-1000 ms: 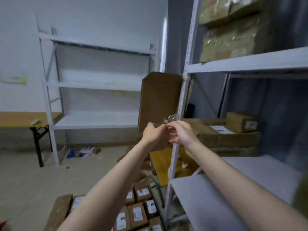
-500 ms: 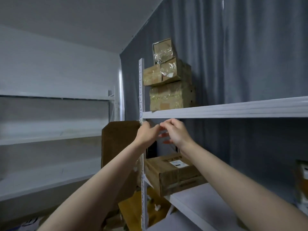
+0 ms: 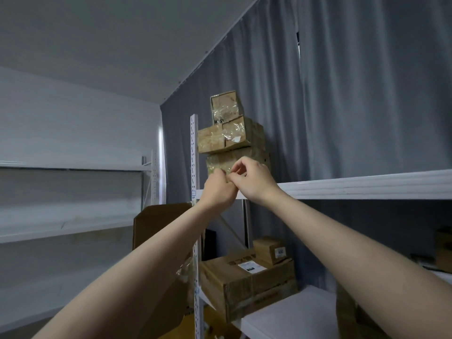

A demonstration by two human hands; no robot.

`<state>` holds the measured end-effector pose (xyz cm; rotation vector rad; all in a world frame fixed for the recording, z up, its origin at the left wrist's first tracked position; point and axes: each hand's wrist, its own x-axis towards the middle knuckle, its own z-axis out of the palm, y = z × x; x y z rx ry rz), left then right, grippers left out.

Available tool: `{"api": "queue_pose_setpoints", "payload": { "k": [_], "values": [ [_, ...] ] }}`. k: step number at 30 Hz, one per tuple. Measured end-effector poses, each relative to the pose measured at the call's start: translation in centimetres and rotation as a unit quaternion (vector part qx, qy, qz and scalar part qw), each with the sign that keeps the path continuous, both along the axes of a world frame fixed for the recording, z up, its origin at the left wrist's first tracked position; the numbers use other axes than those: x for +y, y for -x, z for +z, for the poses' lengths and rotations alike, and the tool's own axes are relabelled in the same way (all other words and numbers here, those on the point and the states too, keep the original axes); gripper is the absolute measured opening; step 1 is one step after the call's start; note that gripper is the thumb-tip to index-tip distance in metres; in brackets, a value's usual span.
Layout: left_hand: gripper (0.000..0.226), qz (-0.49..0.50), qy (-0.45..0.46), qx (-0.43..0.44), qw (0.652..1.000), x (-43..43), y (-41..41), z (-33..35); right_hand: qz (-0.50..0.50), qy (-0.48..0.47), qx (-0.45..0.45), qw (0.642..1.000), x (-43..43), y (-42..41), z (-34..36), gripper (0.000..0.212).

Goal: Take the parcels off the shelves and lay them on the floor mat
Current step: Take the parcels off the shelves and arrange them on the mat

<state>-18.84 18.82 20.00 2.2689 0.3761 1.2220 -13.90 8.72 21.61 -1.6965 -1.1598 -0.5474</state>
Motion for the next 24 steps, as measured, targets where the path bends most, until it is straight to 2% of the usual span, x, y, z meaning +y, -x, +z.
{"api": "queue_pose_setpoints", "payload": {
  "k": [3,5,9,13,20,24],
  "values": [
    [0.043,0.034,-0.025,0.003,0.999,0.5,-0.6,1.5,-0.011,-0.003,-0.026,1.000,0.7,-1.6,1.8,0.007],
    [0.050,0.053,-0.047,0.006,0.997,1.2,-1.4,2.4,-0.031,0.004,-0.041,0.999,1.3,-3.3,2.9,0.015],
    [0.055,0.079,-0.080,0.008,0.994,3.2,-3.4,3.9,-0.126,0.072,-0.127,0.981,2.9,-7.4,4.8,0.044],
    [0.053,0.117,-0.112,0.008,0.987,5.2,-5.7,5.3,-0.237,0.127,-0.228,0.936,5.0,-11.3,7.0,0.077],
    [0.052,0.193,-0.235,0.047,0.951,6.3,-10.4,8.7,-0.301,0.143,-0.278,0.901,10.2,-16.1,11.6,0.078],
    [0.056,0.224,-0.269,0.049,0.935,7.7,-12.0,10.7,-0.333,0.163,-0.330,0.868,12.6,-18.6,14.2,0.093]
  ]
}}
